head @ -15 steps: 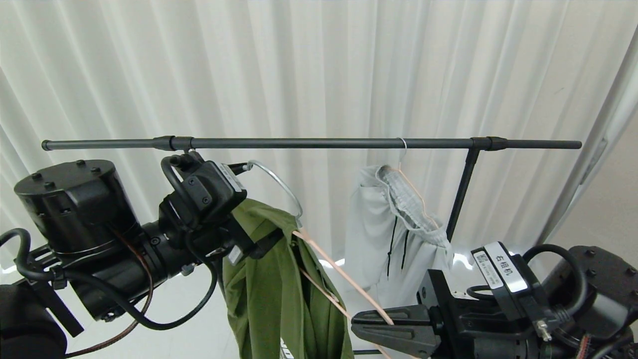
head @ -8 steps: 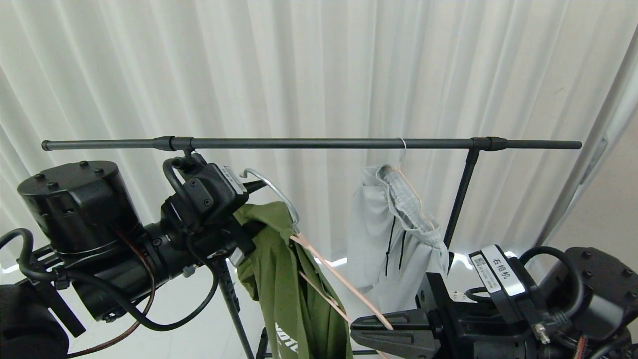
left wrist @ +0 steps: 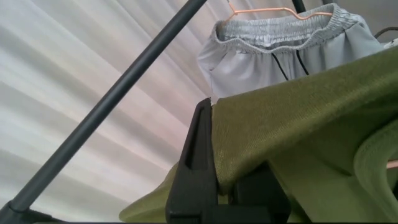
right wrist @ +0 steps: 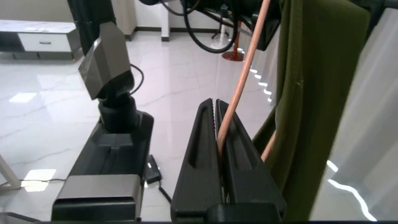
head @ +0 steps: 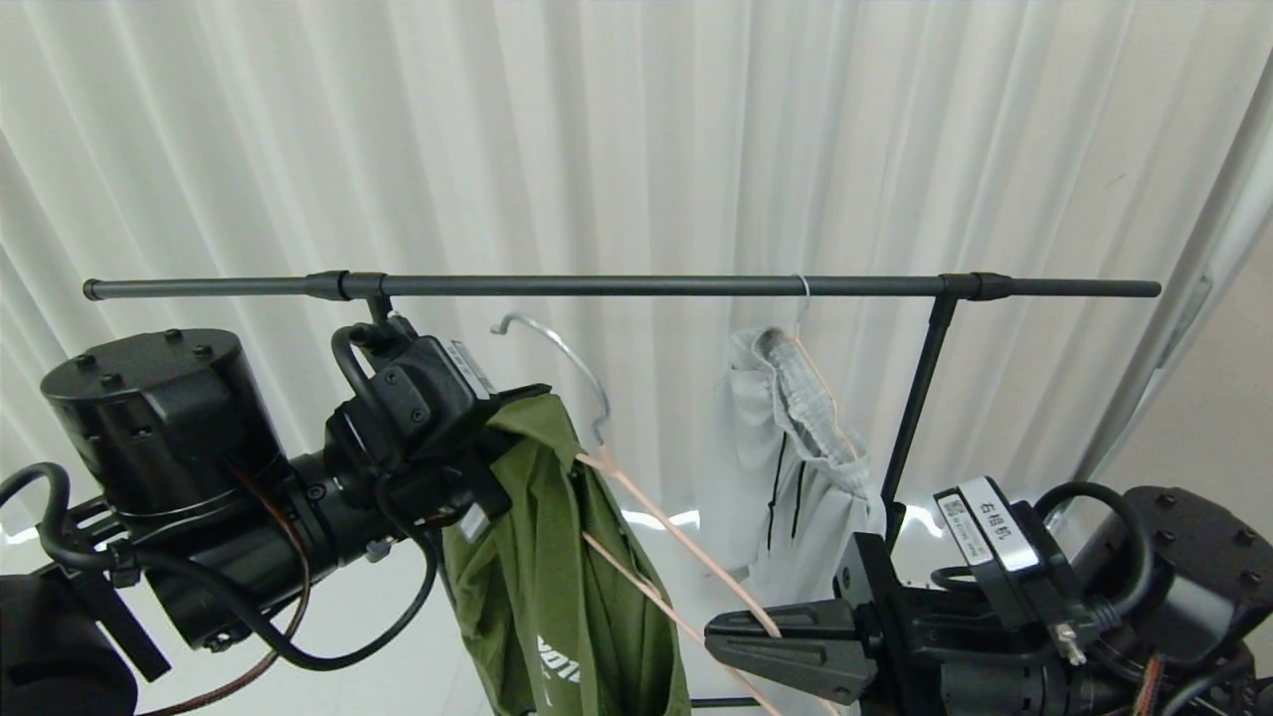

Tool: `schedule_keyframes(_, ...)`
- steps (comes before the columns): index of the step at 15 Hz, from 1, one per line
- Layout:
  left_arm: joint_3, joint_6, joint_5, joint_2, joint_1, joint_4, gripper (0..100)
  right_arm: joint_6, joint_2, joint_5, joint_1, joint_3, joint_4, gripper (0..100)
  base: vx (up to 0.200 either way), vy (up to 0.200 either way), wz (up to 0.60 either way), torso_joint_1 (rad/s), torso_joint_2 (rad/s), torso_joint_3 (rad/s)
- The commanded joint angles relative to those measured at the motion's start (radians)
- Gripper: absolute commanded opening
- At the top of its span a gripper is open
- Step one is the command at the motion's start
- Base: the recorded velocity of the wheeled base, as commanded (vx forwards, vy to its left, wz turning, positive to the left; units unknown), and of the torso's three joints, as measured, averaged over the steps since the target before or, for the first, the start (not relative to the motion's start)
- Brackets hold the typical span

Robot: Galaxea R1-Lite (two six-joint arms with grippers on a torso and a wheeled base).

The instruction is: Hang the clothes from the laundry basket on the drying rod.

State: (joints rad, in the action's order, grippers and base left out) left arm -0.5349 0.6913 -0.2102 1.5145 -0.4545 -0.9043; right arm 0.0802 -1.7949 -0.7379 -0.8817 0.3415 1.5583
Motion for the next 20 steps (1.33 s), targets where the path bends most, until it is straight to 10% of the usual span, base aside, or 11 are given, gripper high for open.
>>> schedule_keyframes(1,0.001,0.001,0.0,-0.007,-0.001,-0.001,0,0.0,0.002,0.005,0.015,0.001,0.0,100,0.0,0.0,0.0,0.0,0.0,0.0)
schedule_keyframes(3,-0.002,0.002,0.012,-0.007,0.003,-0.018,0,0.0,0.002,0.038,0.033,0.008,0.0,100,0.0,0.0,0.0,0.0,0.0,0.0)
schedule_keyframes(9,-0.027,-0.022,0.558,0.038,0.007,-0.051,0,0.001,0.042,0.081,0.127,0.017,-0.044,100,0.0,0.0,0.0,0.0,0.0,0.0)
schedule_keyframes(12,-0.112,-0.199,0.815,0.098,-0.053,-0.051,0,0.003,0.071,0.137,0.181,0.094,-0.196,100,0.0,0.0,0.0,0.0,0.0,0.0)
schedule_keyframes(16,-0.145,-0.205,0.821,0.085,-0.053,-0.041,0,0.006,0.255,0.293,0.236,0.278,-0.774,100,0.0,0.0,0.0,0.0,0.0,0.0)
schedule_keyframes(20,-0.223,-0.205,0.822,0.085,-0.053,0.005,0,0.127,0.163,0.552,0.158,0.361,-0.87,100,0.0,0.0,0.0,0.0,0.0,0.0)
